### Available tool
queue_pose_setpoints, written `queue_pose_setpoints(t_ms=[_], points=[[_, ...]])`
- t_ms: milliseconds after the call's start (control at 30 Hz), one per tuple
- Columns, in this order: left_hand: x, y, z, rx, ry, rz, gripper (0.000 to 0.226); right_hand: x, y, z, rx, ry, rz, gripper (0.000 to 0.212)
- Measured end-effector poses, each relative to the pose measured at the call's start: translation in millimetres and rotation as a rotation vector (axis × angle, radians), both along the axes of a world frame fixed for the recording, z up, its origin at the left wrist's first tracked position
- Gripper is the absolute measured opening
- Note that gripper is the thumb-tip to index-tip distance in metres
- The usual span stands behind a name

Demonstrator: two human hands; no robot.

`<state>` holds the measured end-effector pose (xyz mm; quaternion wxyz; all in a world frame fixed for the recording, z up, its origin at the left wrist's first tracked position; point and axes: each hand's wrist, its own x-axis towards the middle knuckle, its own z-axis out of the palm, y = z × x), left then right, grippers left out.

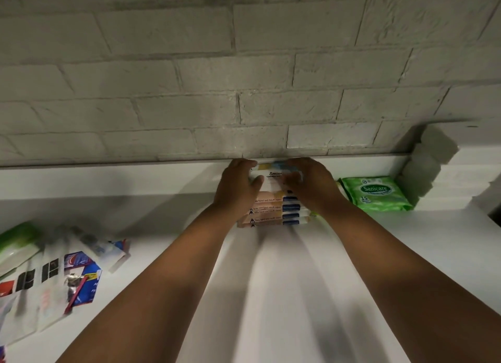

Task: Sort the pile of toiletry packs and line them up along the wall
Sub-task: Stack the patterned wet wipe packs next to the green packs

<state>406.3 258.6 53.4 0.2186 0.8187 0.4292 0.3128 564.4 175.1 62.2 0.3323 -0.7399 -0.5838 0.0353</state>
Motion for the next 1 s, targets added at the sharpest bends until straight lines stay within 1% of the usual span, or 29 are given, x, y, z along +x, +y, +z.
queue_pose_setpoints(t_ms=[67,133,333,533,700,833,1000], points=[[3,0,-5,0.040,0.128,-0.071,0.045,-4,1,-2,-0.069,-0.047,0.081,0.037],[3,0,-12,0.041,0.208,-0.085,0.047,-5,1,-6,-0.107,-0.068,0.116,0.035],[2,-2,-24,0.041,0.189,-0.094,0.047,-3,2,-21,-0.131,-0.067,0.122,0.046],[3,0,-25,0.034,0.207,-0.092,0.048,-3,1,-27,-0.156,-0.037,0.103,0.048],[-7,-7,-16,0.037,0.285,-0.111,0.052,-13,-5,-15,-0.164,-0.180,0.139,0.048],[-36,-21,-11,0.037,0.240,-0.068,0.050,-34,-12,-9,-0.183,-0.208,0.171,0.056],[-91,-34,-16,0.086,0.234,0.044,0.046,-78,-20,-1,-0.164,-0.201,0.242,0.057]])
